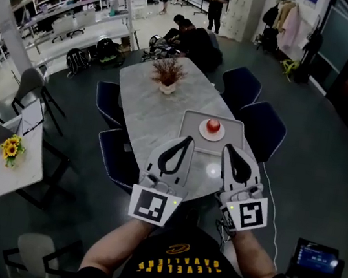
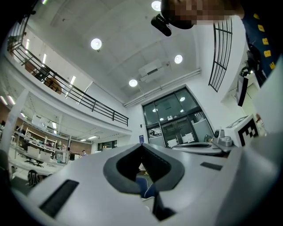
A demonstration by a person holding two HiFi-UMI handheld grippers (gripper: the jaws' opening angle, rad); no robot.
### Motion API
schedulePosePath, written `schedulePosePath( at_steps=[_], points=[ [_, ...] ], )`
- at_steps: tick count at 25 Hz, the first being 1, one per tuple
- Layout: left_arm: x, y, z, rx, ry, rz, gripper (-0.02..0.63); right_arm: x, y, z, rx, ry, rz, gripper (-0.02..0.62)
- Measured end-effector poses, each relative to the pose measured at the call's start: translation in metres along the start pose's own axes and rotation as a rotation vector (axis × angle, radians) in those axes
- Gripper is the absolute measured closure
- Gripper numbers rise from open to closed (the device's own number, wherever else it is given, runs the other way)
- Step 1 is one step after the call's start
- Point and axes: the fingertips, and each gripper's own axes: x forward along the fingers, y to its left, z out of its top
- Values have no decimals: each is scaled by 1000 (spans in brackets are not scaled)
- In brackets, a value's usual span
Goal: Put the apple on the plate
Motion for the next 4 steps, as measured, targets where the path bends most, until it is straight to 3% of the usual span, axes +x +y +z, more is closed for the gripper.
schedulePosePath(
  at_steps=[4],
  points=[
    [13, 2, -7, 13, 6, -10, 604, 5, -8, -7, 5, -5, 0, 589]
  ],
)
